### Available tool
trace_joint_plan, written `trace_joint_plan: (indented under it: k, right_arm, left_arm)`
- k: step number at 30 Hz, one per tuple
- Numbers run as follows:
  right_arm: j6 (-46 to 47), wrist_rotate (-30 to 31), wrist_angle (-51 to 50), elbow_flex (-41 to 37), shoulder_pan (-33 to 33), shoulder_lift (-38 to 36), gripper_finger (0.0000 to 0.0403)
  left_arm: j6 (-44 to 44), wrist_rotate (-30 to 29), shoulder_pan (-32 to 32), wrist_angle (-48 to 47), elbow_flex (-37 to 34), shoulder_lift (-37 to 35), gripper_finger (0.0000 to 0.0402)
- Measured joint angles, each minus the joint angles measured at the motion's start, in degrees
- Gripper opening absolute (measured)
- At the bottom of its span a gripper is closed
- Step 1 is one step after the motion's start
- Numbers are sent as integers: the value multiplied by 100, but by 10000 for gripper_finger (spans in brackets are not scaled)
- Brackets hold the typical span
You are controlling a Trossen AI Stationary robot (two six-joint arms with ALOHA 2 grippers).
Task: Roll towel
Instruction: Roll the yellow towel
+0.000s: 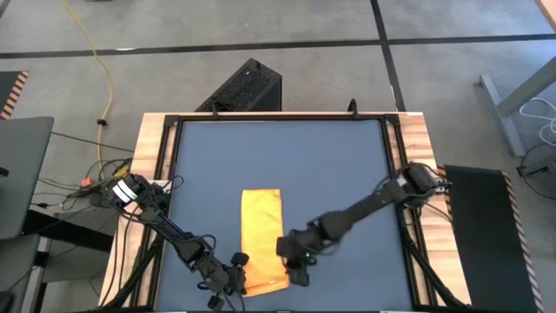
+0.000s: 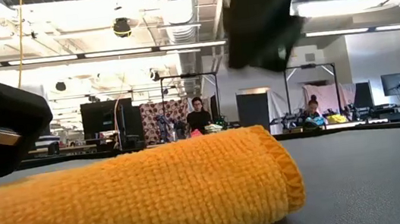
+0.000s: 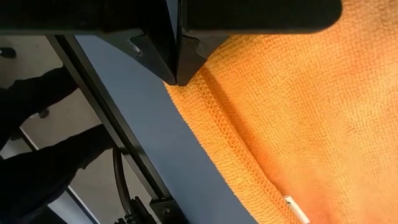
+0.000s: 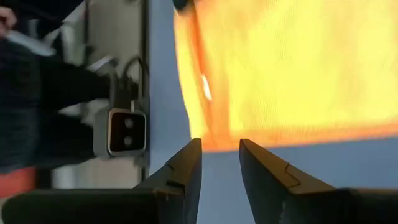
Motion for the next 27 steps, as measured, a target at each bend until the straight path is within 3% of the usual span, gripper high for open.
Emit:
trace_joint_plan:
  k: [4, 10, 15, 23, 27]
  right_arm:
    - [-737, 1613, 244, 2, 688, -153, 133]
    - [-2054, 3080, 556, 1, 1389, 204, 133]
    - [-2259, 3268, 645, -4, 1402, 302, 149]
    - [-3012, 2987, 1223, 6, 1283, 691, 227]
    - [-3270, 3362, 1194, 74, 1347, 792, 244]
  left_arm:
    - [67, 115, 22, 21, 0, 0, 0]
    - [57, 226, 81, 70, -4, 0, 0]
    - [-58, 268, 96, 76, -4, 0, 0]
    - [-146, 351, 148, 81, -4, 0, 0]
    - [-150, 448, 162, 35, -4, 2, 0]
